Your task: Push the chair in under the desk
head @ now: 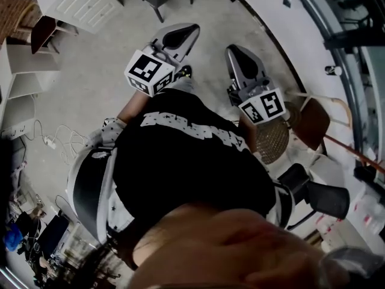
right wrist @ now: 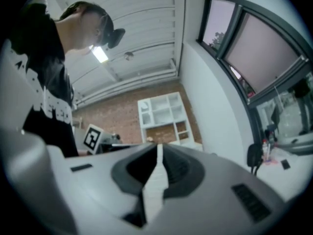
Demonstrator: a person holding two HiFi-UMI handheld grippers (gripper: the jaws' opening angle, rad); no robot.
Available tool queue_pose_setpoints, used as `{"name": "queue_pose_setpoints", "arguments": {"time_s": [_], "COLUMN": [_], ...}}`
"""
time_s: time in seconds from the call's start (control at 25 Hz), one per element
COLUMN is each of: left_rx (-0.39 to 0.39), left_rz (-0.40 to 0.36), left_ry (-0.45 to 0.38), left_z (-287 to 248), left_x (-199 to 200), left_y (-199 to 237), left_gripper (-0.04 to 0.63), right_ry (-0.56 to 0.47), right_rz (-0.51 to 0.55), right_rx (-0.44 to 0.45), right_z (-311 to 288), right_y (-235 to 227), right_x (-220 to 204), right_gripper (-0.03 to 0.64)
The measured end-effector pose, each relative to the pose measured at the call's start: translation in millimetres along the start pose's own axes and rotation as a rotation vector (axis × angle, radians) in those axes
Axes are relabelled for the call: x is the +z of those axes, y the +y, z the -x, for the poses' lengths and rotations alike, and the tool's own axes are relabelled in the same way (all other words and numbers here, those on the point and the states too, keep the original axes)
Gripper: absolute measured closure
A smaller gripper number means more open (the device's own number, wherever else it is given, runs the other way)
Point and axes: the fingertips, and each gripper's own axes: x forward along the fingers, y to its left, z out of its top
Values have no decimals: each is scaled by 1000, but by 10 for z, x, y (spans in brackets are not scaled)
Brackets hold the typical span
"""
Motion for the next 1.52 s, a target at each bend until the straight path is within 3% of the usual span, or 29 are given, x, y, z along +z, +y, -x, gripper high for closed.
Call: {"name": "queue_pose_setpoints", "arguments": {"time_s": [0.28, 0.4, 0.84, 1.2, 1.52], "left_rx": [20, 18, -12, 9, -24], "left_rz": [100, 106, 127, 152, 137], "left_ry": [13, 13, -18, -15, -17], "left_z": [-224, -286, -443, -457, -482], "left_x": [-153, -181, -91, -156, -111], "left_y": [508, 630, 973, 1446, 1459], "left_gripper": [561, 561, 561, 560, 560], "right_ry": [68, 114, 129, 121, 159], "right_rz": [-21, -14, 4, 14, 12], "right_rx": [-5, -24, -34, -30, -32], "right_z": [-393, -530, -930, -1336, -1421], "right_y": [-322, -436, -548, -607, -575], "right_x": [-83, -125, 36, 52, -11], "right_gripper": [584, 583, 583, 581, 568]}}
